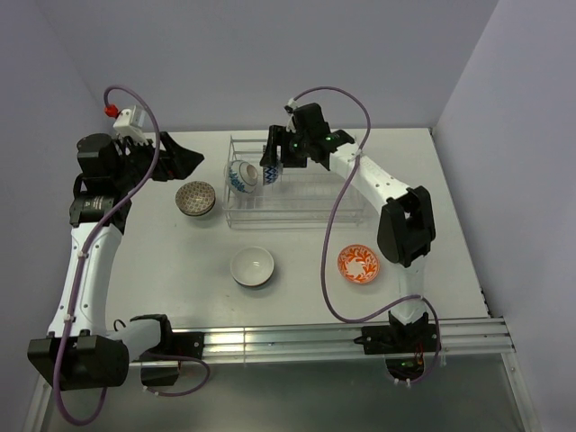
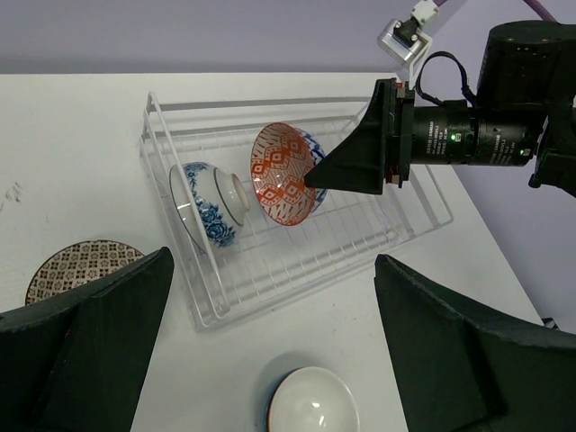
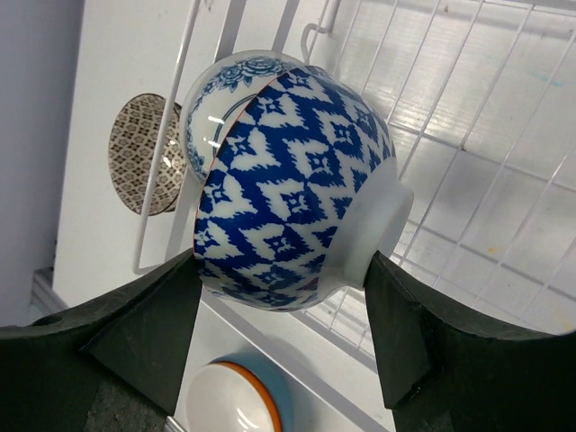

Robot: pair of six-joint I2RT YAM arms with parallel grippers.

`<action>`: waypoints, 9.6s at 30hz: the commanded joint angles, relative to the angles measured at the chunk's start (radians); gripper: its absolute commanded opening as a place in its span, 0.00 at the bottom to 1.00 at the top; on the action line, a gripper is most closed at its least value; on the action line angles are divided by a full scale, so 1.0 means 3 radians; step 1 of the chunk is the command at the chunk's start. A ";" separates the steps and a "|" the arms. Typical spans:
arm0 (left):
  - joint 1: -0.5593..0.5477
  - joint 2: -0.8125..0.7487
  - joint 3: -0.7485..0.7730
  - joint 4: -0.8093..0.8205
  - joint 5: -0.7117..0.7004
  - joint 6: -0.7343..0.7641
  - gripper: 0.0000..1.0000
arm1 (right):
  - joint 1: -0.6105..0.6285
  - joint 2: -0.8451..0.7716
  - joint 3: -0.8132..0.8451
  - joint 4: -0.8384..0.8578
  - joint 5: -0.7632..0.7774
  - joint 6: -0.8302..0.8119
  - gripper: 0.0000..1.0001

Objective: Load the bowls into the dish rack

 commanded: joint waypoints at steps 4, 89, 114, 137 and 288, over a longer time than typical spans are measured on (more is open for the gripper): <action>0.0018 -0.0120 -0.0043 0.0213 0.0129 -0.0076 0.99 | 0.0073 0.0115 0.0341 -0.0057 0.0293 -0.0195 0.00; -0.1576 0.0359 -0.0253 0.0166 0.0370 0.1810 0.97 | -0.0959 -0.1725 -0.0727 -0.0655 -0.0658 -0.0834 1.00; -0.3571 0.2324 0.0493 0.0120 0.0186 0.4519 0.76 | -0.2550 -0.2360 -0.1551 -0.1095 -0.1497 -0.0982 1.00; -0.3914 0.2963 0.0621 0.0509 -0.0178 0.5175 0.45 | -0.2657 -0.2487 -0.1689 -0.1530 -0.1732 -0.1284 1.00; -0.0151 0.0253 0.0483 -0.0467 -0.0132 0.0139 0.99 | -0.0336 -0.0253 0.0034 -0.0262 0.0006 -0.0394 0.00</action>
